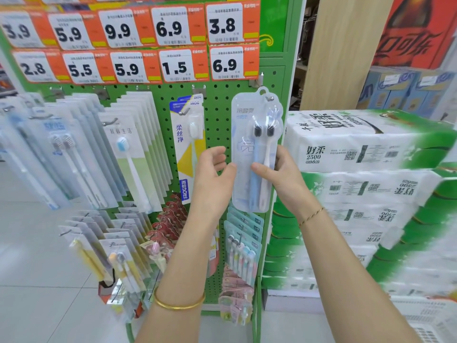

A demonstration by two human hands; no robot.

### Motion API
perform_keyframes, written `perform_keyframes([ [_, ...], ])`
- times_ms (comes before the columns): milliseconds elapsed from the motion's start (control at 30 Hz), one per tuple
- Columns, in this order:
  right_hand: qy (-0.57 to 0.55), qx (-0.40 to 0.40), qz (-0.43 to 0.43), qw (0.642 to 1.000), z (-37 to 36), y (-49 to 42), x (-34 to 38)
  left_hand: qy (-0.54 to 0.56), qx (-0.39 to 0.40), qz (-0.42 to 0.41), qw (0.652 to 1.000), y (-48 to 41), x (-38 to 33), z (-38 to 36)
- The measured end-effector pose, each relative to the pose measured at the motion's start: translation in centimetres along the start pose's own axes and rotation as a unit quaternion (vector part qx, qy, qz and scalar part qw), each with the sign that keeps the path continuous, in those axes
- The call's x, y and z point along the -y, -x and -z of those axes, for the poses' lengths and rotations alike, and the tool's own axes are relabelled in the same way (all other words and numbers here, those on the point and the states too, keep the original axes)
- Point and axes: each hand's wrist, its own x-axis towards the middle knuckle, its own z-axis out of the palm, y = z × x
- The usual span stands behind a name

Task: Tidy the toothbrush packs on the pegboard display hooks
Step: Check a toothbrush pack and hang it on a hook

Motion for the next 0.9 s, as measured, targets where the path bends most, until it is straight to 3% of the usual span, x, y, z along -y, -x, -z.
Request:
perform_keyframes([
  [567,-0.102,0.052,0.028,0.993,-0.5,4.6,2.2,0.087,-0.016,0.011,0.996,1.5,-1.3,-0.1],
  [901,-0.101,0.074,0.03,0.992,0.0,6.1,3.1,0.202,0.043,0.026,0.978,3.1,-2.3,-0.2],
])
